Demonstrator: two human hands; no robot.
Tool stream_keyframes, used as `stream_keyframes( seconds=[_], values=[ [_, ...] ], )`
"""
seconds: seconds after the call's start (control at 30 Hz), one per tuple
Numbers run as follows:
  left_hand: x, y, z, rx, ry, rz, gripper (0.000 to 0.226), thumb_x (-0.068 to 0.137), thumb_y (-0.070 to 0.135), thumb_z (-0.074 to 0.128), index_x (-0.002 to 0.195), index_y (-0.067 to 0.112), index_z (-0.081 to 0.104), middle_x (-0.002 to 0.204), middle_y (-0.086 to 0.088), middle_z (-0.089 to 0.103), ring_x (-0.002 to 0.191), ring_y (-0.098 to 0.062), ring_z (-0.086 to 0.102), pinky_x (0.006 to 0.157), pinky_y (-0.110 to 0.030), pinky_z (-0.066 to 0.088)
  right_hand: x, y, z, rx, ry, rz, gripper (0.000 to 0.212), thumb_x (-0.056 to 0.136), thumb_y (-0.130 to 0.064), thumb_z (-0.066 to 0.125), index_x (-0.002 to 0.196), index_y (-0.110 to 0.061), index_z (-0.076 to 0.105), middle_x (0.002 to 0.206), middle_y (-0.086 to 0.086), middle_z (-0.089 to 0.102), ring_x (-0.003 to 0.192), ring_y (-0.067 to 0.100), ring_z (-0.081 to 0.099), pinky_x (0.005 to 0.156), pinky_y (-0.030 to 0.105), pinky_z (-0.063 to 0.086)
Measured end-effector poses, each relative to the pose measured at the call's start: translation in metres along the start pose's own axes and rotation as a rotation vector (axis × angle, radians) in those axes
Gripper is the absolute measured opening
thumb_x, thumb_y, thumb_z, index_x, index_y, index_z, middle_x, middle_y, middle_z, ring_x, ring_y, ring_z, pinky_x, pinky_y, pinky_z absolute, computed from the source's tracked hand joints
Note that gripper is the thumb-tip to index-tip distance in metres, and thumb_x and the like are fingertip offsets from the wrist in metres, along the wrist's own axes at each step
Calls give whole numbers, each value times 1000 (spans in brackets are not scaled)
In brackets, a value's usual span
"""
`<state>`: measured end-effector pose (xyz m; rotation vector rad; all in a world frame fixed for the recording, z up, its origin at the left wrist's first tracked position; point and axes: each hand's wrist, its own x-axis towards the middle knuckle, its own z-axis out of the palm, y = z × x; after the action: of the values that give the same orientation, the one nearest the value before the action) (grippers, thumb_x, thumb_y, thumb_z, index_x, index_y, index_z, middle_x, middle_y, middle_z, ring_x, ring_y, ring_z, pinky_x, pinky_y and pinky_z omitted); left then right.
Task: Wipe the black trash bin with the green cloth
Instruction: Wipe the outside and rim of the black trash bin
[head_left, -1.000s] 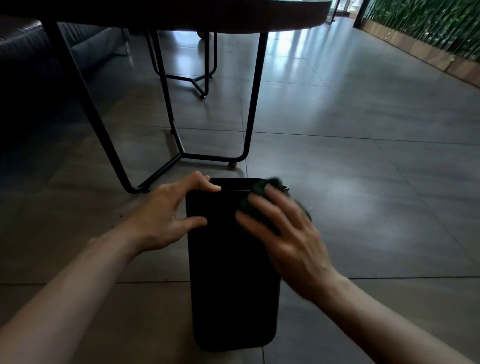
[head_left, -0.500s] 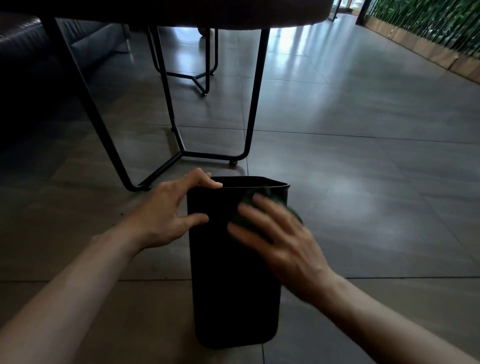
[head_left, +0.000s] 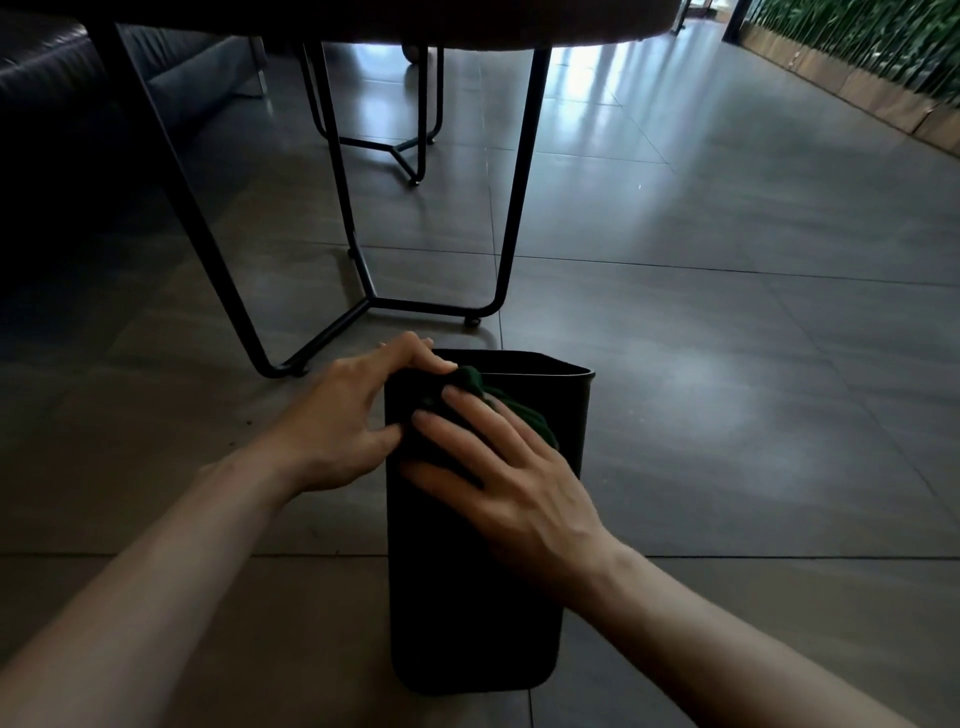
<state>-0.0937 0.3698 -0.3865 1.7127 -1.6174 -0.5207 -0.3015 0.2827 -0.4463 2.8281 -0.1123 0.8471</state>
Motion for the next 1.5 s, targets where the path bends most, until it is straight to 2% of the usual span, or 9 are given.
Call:
stream_keyframes(
  seconds=[0.27,0.43,0.53,0.67,0.93,1.07,1.23,1.4,1.5],
  values=[
    [0,-2,0,-15,-26,-36,58,80,13,82,118,49,56,149,17,50,140,3,43,113,-22,32,-66,-49,27,-88,-165,-400,30,107,-13,49,132,-25,58,142,1,56,139,25,47,123,42,34],
    [-4,-2,0,-50,-39,-45,57,81,12,81,117,48,56,148,17,51,139,9,41,110,-16,29,-123,-52,18,-140,-512,-398,50,97,-63,51,140,-38,44,148,-16,50,140,7,45,120,24,33],
    [-4,-2,-2,-69,-27,-45,57,81,10,81,119,45,57,146,15,53,139,10,41,110,-15,29,-128,-29,-4,-174,-353,-435,23,102,-36,57,124,-28,59,137,-3,55,132,21,51,117,41,38],
    [-5,-3,-6,-81,-26,-41,57,81,10,81,116,46,56,146,15,54,138,12,40,113,-22,30,-130,16,-44,-16,-200,-21,15,103,-20,62,110,-14,73,129,15,67,119,42,61,98,53,48],
    [-12,-4,-10,-69,-46,21,55,81,1,79,117,37,59,145,24,54,146,8,30,117,-24,24,-94,112,-87,749,204,1557,45,97,9,51,105,-31,70,105,15,71,78,35,69,40,29,52],
    [-21,-11,-21,14,33,31,59,77,-3,80,113,38,60,148,25,46,142,11,34,112,-7,25,-82,116,-57,883,144,1623,40,99,10,47,113,-20,70,106,17,71,81,35,70,45,29,58],
    [-38,-27,-35,55,113,-32,57,79,-3,79,114,37,60,149,18,46,142,-2,41,112,-38,41,-66,112,-17,930,104,1673,31,102,4,49,113,-18,69,100,13,71,77,27,70,46,22,55],
    [-54,-36,-43,14,151,-196,44,89,10,71,107,47,56,146,21,49,125,0,56,83,-25,55,-46,106,-2,900,148,1711,29,101,5,52,111,-15,70,93,11,70,72,25,68,42,19,52],
    [-61,-36,-46,-217,161,-332,31,98,17,60,115,43,57,128,18,65,114,-3,66,92,-29,56,-32,100,-3,989,84,1705,26,103,1,52,112,-14,71,87,11,70,64,23,67,39,21,51]
  ],
)
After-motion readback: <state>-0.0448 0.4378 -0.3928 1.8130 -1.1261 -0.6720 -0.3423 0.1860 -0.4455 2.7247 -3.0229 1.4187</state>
